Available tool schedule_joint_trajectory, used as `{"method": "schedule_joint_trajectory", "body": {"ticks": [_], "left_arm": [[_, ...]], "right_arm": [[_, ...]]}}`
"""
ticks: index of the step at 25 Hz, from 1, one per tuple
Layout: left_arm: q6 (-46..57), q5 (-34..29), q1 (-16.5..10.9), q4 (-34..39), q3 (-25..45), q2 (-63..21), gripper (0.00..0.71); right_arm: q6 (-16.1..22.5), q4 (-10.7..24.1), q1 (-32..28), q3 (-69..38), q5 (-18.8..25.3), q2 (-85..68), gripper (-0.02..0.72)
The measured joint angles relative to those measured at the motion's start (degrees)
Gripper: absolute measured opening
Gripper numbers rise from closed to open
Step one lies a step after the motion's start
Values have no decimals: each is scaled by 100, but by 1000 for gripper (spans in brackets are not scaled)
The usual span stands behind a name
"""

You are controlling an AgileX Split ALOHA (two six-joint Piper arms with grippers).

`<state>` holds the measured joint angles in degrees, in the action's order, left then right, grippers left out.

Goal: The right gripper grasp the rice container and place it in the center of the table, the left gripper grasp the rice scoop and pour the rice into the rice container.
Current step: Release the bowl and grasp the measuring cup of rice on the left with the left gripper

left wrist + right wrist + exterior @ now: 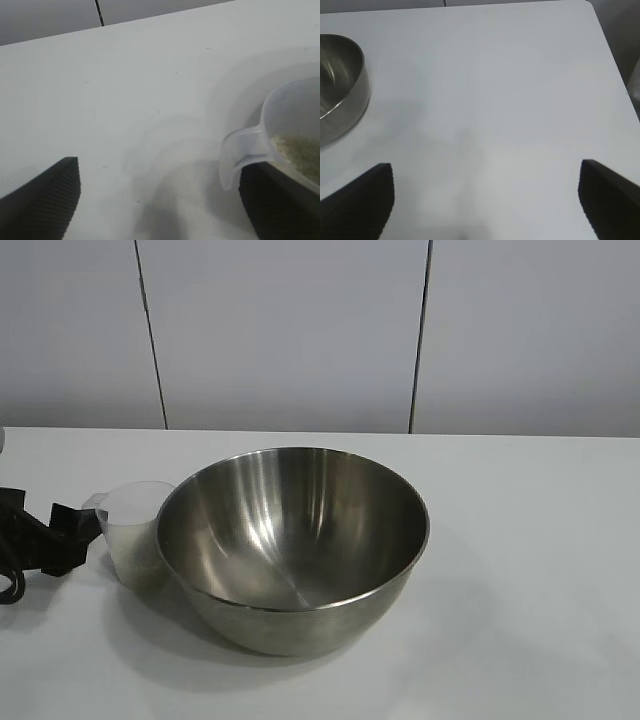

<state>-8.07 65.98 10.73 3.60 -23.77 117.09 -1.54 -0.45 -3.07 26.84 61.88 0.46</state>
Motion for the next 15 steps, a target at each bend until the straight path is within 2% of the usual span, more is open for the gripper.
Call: {"method": "schedule_joint_trajectory", "body": {"ticks": [7,15], "left_arm": [[405,115,0,150,-41,751,623],[433,112,0,139,-134,772,622]], "right_arm": [[0,0,0,0,5,0,694],[0,0,0,0,5,0,694]]}}
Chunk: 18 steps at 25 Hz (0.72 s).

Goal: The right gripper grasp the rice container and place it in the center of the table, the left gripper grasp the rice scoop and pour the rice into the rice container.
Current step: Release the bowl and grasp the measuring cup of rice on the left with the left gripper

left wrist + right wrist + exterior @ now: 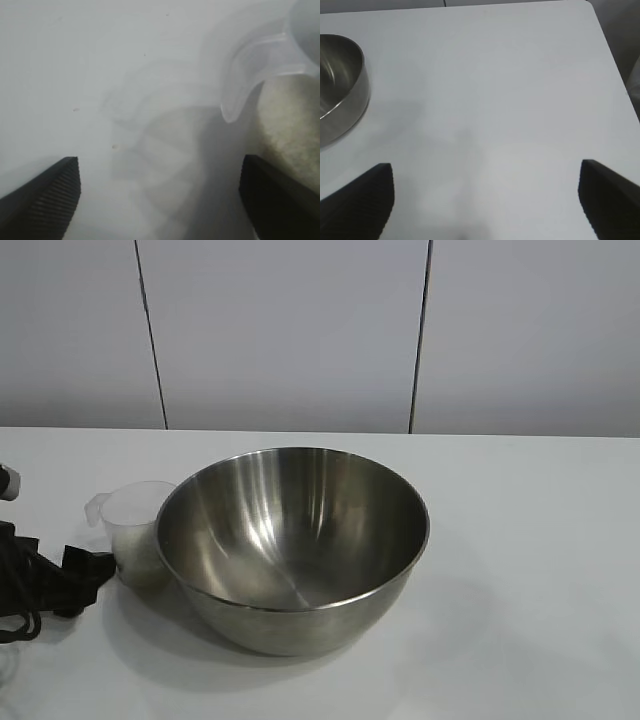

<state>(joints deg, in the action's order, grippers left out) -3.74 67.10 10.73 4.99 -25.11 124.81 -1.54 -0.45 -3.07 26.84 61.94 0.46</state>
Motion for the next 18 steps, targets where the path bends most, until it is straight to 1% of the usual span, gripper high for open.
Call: {"method": "schedule_joint_trajectory", "body": {"ticks": [6,18], "left_arm": [[0,-90,-11,0,-146,-103,601],[20,-103,-16,-7,-252,-372,600]], "right_arm": [[0,0,0,0,0,0,694],[0,0,0,0,0,0,694]]}}
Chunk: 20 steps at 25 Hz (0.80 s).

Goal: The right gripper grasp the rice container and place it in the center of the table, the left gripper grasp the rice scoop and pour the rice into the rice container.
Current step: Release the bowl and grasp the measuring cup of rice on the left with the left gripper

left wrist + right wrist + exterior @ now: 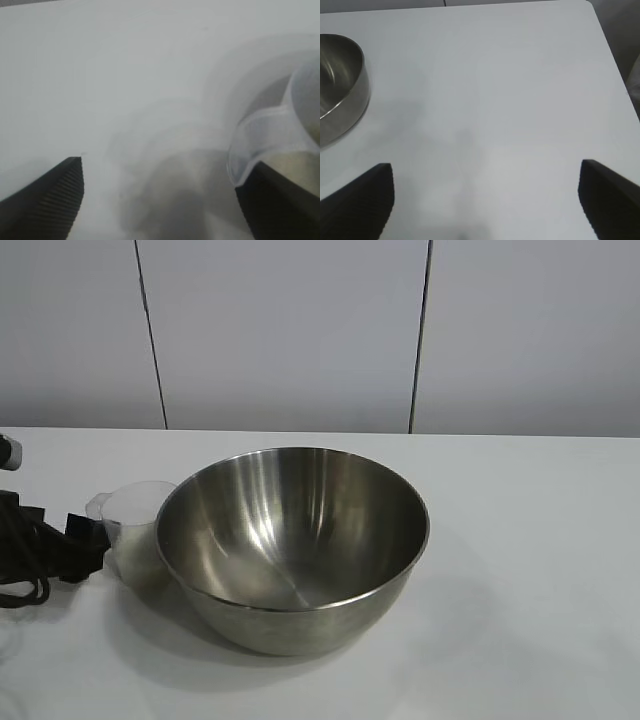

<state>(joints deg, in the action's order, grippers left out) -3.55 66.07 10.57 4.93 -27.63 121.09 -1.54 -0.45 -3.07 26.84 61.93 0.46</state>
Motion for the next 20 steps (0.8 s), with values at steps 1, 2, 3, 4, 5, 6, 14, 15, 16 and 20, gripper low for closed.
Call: {"method": "schedule_joint_trajectory", "body": {"ticks": [1,2,3,4,5,6,14,15,16,20], "left_arm": [[5,0,0,-1,-26,-18,600],[5,0,0,-1,-52,-30,600],[5,0,0,-1,-66,-30,600],[5,-6,0,-1,-71,-30,600],[5,-11,0,-1,-83,-30,597],[5,-11,0,-1,-88,-30,582],[5,-11,0,5,-88,-52,74],[5,-11,0,5,-88,-52,50],[5,-11,0,5,-88,-59,32],[-7,-24,0,5,-88,-147,10]], "right_arm": [[0,0,0,0,0,0,694],[0,0,0,0,0,0,694],[0,0,0,0,0,0,694],[0,0,0,0,0,0,694],[0,0,0,0,0,0,694],[0,0,0,0,0,0,694],[0,0,0,0,0,0,694],[0,0,0,0,0,0,694],[0,0,0,0,0,0,694],[0,0,0,0,0,0,694]]}}
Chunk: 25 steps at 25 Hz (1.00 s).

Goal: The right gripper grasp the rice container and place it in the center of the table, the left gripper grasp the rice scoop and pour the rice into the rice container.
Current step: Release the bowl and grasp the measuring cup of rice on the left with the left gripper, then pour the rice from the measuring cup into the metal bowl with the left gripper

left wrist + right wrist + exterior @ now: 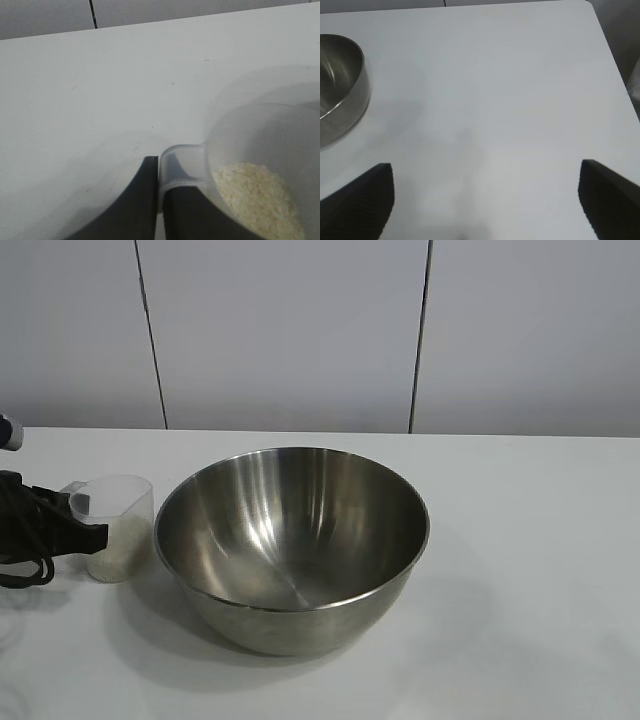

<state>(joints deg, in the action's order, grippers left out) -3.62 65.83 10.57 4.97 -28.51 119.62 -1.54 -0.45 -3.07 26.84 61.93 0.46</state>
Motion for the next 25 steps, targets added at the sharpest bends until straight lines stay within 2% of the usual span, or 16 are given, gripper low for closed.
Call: {"method": "schedule_joint_trajectory", "body": {"ticks": [6,11,13,16,18,21,25], "left_arm": [[-470,-24,0,156,0,-468,8],[-756,-97,0,184,0,-1193,7],[-944,-355,0,220,-59,-1550,7],[-1253,-1205,68,315,-294,-2158,7],[-1582,-1802,236,392,-533,-2469,6],[-2278,-2690,651,450,-926,-2753,6],[-3481,-3806,1369,462,-1464,-2769,6]], "right_arm": [[0,0,0,0,-7,0,694],[0,0,0,0,-7,0,694],[0,0,0,0,-7,0,694],[0,0,0,0,-7,0,694],[0,0,0,0,-7,0,694],[0,0,0,0,-7,0,694],[0,0,0,0,-7,0,694]]}}
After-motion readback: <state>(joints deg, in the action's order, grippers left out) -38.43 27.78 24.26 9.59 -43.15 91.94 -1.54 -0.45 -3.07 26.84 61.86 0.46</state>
